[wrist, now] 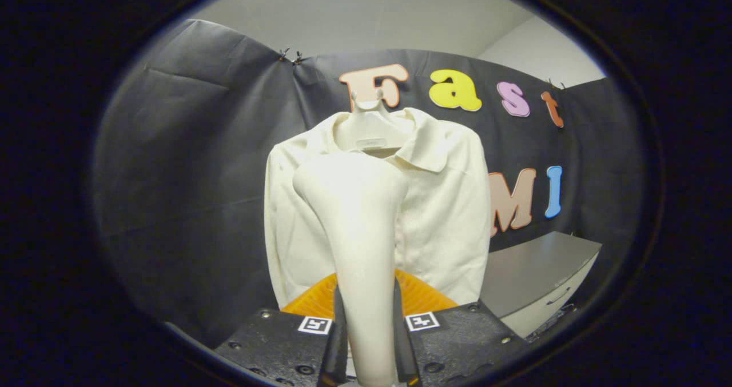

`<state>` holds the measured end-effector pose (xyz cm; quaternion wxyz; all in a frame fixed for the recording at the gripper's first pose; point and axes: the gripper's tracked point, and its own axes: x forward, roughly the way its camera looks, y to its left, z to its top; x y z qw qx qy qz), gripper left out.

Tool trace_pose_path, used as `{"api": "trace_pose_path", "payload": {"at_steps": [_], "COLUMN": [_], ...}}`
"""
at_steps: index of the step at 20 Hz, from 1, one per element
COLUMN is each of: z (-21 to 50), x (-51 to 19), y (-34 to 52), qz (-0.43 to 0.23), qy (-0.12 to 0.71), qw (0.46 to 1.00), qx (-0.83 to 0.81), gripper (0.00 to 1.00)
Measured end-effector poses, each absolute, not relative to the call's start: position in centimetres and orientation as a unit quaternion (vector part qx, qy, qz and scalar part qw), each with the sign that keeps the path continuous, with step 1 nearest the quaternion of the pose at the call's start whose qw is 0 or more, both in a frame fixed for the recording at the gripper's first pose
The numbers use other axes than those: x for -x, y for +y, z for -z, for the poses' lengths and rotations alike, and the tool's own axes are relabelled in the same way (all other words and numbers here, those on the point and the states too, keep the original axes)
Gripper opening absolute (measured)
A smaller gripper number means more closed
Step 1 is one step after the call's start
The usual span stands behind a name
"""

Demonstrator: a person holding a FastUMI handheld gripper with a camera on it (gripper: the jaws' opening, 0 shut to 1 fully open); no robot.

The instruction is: Iron the clothes twice with a garment steamer, once on the left side and once on the right side.

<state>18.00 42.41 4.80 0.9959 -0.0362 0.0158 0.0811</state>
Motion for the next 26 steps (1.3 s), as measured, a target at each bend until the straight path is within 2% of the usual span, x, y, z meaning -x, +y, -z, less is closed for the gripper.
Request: {"api": "trace_pose_path", "payload": {"at_steps": [13, 26], "z": [-1.3, 8.9], "x": [-24.4, -23.6], "y": [45.9, 44.9], "qz": [-0.018, 0.002], "qy": [0.028, 0.091], "qw": [0.998, 0.99], "qx": [0.055, 0.11], "gripper": [0.33, 0.33]}}
